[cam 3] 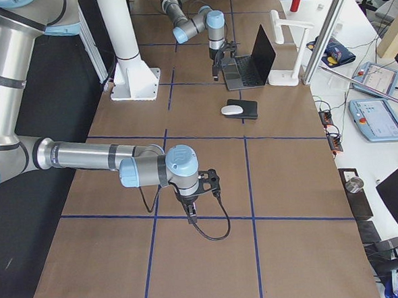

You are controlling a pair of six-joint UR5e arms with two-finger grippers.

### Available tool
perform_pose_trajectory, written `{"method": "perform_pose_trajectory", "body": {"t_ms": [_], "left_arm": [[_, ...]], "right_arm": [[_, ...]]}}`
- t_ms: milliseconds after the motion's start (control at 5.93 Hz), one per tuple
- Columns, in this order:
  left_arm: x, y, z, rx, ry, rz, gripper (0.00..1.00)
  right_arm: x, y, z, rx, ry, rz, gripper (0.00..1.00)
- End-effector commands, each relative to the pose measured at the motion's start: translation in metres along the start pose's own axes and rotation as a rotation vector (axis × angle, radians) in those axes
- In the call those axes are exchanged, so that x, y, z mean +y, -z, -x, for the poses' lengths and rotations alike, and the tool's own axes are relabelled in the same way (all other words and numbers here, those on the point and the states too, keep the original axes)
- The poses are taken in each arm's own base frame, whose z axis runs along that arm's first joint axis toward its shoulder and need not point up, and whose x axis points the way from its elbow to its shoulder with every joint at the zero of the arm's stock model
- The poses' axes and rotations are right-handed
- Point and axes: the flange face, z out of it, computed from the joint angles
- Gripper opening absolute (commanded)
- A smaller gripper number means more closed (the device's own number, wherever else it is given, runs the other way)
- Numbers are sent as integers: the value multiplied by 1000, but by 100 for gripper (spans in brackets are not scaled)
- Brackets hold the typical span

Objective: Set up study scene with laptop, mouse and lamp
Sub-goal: 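Set the mouse on the pad and withdraw the left gripper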

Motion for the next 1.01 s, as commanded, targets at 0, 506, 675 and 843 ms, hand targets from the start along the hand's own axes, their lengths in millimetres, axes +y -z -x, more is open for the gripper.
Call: {"method": "perform_pose_trajectory", "body": {"t_ms": [0,506,675,843], "left_arm": [[67,50,122,13,-142,18,100],[142,82,327,-86,-319,110,100],[149,100,400,-122,-309,122,100],[159,123,468,-89,-287,134,100]], "right_arm": [[0,0,0,0,-4,1,100],[1,-1,-1,0,-4,1,100],[1,-2,-2,0,-6,4,100],[1,-3,-2,-1,-7,5,100]]}}
